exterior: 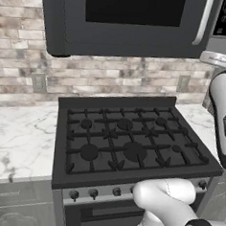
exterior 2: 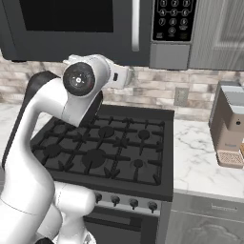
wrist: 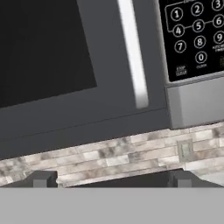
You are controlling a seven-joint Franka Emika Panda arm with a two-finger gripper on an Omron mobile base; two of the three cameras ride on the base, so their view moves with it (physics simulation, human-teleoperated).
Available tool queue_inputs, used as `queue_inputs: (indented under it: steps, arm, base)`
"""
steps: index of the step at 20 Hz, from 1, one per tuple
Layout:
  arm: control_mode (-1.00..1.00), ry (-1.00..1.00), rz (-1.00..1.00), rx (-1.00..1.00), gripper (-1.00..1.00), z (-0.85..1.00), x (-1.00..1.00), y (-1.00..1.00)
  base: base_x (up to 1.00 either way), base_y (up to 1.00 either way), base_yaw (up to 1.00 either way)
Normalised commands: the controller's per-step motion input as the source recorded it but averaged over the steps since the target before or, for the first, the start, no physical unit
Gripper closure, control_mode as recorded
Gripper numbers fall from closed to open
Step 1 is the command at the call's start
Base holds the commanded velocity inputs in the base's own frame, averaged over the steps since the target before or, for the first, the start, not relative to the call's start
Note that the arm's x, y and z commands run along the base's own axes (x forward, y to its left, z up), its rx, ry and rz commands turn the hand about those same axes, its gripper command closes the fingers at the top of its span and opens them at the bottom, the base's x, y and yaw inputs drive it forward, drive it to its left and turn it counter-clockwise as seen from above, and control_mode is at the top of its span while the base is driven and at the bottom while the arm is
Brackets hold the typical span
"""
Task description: Retrieve the reheated potato from the microwave, then place the potato, cheese, and condiment on the cutting board.
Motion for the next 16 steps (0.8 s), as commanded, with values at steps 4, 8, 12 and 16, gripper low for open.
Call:
queue_inputs:
  steps: [4,8,12,16]
  arm:
    - [-1.00,0.05,0.00,-0.17,-1.00,0.44,0.00,-0.23]
    - [-1.00,0.14,0.00,-0.06,-1.00,0.45,0.05,-0.20]
    - [-1.00,0.07,0.00,0.00,-1.00,0.36,0.14,-0.10]
    - [-1.00,0.00,0.00,0.00,-1.00,0.24,0.26,0.00]
  base:
    - [0.00,0.00,0.00]
    - [0.00,0.00,0.00]
    - [0.00,0.00,0.00]
    - [0.00,0.00,0.00]
